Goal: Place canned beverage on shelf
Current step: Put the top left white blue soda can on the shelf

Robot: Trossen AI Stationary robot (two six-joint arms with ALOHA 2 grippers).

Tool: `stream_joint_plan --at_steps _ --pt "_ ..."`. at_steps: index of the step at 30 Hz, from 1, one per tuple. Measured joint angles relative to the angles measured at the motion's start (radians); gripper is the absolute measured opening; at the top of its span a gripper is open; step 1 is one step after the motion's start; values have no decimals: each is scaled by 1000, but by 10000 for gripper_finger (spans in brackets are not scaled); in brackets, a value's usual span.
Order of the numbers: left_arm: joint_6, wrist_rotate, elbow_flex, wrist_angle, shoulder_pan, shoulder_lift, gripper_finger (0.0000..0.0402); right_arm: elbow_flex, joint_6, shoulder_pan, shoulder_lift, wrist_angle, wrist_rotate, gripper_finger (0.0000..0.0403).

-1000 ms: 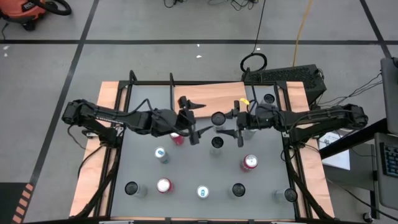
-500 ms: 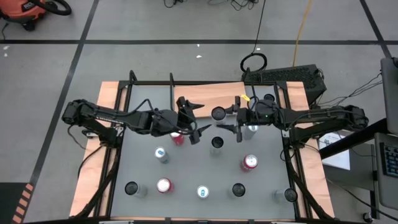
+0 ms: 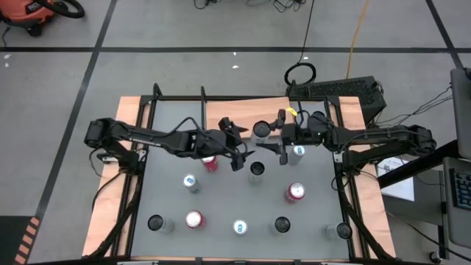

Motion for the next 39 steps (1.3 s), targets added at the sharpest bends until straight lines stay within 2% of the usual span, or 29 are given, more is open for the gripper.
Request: stream_joint_plan --at_steps 4,11,21,34,39 --pt "-1 56 0 55 16 12 391 0 3 0 0 -4 -4 203" --pt "7 75 0 106 26 13 391 0 23 0 6 43 -55 203" --pt "27 109 0 188 28 37 386 0 23 0 6 81 -59 203" --pt "42 109 0 177 28 40 262 0 25 0 6 62 -46 210" --pt "52 109 0 170 28 40 243 0 34 0 5 41 -44 229"
